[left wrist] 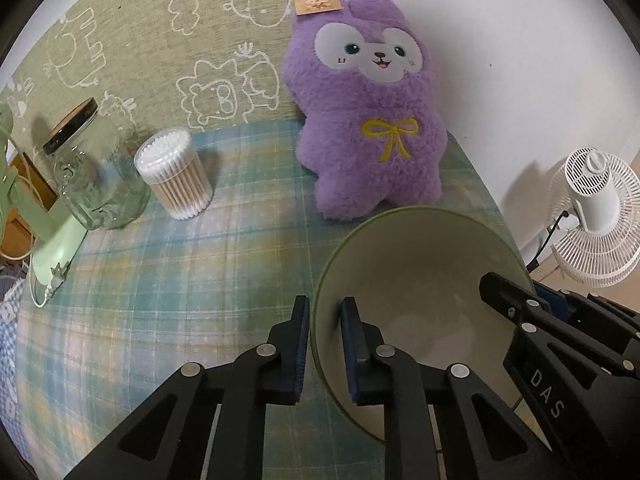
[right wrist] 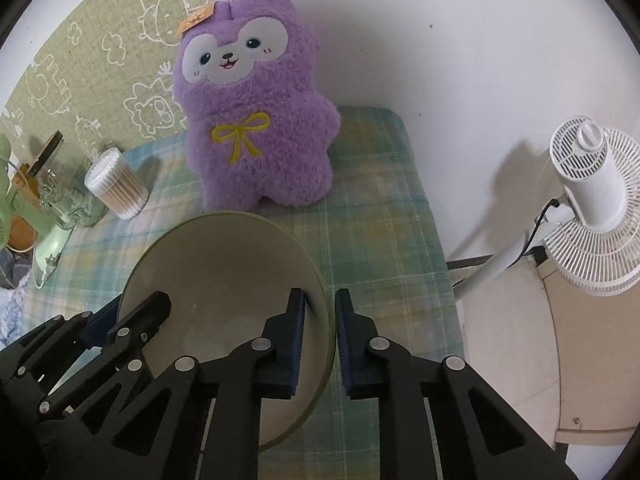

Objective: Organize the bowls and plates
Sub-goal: 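Lift and carry the held bowl back toward the plate stack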

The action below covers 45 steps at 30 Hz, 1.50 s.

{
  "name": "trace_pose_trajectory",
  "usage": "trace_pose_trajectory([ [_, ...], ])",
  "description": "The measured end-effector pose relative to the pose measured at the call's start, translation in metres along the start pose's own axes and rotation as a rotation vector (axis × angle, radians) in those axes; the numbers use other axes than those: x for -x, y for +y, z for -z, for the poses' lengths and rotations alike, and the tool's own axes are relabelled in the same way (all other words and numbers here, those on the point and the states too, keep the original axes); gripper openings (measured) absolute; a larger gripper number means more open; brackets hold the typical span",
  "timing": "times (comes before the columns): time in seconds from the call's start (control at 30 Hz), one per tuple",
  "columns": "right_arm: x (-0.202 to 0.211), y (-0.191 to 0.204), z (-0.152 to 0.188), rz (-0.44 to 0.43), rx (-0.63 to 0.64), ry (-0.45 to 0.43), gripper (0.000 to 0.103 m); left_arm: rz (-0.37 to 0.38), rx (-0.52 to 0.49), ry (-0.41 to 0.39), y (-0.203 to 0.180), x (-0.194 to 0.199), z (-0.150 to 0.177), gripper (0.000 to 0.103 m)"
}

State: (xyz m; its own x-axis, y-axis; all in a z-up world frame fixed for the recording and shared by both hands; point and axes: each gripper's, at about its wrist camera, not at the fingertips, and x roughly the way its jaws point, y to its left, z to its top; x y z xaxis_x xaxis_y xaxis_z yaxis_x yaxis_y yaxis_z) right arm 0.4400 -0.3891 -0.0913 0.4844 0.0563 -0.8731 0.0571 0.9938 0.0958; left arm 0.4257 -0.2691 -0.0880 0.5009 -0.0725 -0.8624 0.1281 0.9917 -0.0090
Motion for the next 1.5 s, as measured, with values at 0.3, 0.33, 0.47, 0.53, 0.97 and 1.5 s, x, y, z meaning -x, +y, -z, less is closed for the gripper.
trace_pose_trajectory([
  [0.3, 0.006, 0.002, 0.003, -0.003, 0.002, 0.015, 0.015, 0.008, 0.009, 0.014, 0.0, 0.007, 0.002, 0.012],
  [0.33, 0.007, 0.002, 0.004, -0.002, 0.0, 0.015, 0.015, 0.01, 0.009, 0.019, 0.0, 0.007, 0.003, 0.012],
  [0.47, 0.015, 0.003, 0.011, 0.006, 0.005, 0.015, 0.015, 0.019, 0.011, 0.039, 0.0, 0.012, 0.009, 0.012],
  [0.53, 0.018, 0.003, 0.015, 0.006, 0.003, 0.016, 0.015, 0.022, 0.019, 0.04, 0.0, 0.017, 0.013, 0.012],
  [0.97, 0.058, 0.015, 0.044, -0.017, -0.014, 0.012, 0.015, 0.007, 0.022, 0.004, 0.006, 0.064, 0.04, 0.012],
  [1.5, 0.141, 0.055, 0.084, -0.019, -0.001, -0.048, 0.015, 0.014, 0.044, -0.059, 0.037, 0.147, 0.08, 0.012],
])
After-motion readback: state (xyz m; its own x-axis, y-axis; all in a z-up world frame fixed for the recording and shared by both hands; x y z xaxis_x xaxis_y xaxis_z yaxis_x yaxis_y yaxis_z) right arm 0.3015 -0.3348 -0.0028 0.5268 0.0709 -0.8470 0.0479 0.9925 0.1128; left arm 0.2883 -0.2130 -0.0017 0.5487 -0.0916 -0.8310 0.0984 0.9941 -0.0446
